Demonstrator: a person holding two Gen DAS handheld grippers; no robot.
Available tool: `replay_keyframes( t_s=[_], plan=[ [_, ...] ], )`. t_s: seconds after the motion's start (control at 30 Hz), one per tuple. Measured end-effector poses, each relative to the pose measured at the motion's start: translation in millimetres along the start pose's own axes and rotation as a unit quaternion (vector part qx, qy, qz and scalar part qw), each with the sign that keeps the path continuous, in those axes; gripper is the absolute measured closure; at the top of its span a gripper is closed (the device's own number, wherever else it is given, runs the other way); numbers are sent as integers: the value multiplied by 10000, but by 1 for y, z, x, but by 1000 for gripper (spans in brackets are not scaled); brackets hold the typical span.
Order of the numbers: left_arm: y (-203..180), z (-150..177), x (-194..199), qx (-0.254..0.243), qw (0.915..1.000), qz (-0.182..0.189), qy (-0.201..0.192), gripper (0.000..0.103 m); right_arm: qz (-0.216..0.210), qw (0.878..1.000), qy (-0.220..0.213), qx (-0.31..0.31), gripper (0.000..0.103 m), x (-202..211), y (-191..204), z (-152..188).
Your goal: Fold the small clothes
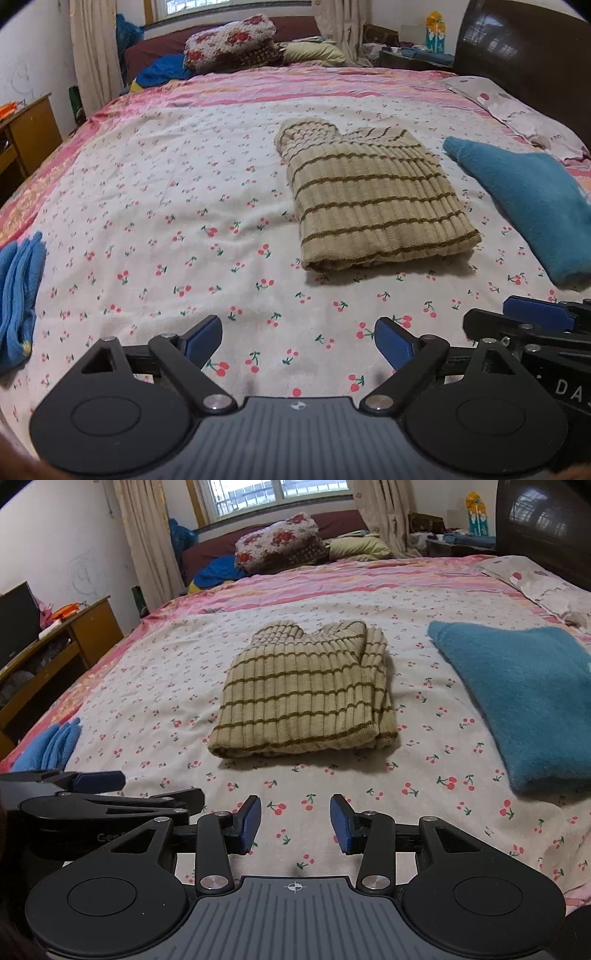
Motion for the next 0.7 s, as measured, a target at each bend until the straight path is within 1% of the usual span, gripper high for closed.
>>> replay_keyframes(
  t_s=[0.2,0.37,0.7],
  plan=[
    [2,5,2,54,10000,-10,-11,7,93,10000,23,14,61,-2,-1,1],
    [0,8,6,11,10000,-7,-42,7,223,9997,6,90,58,-3,1,5],
    [-2,15,7,10,10000,-91,-28,7,266,9996,60,18,58,-8,0,12]
  ],
)
Point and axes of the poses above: each gripper's, at about its wrist camera, not at the fingertips, and x roughly against the way its jaws point, y to its left, z to its underside, the point moved 2 cm from there along -x, roughly the way its jaws point, and after that the axes turned 11 degrees about y, right-handed, at the moved point
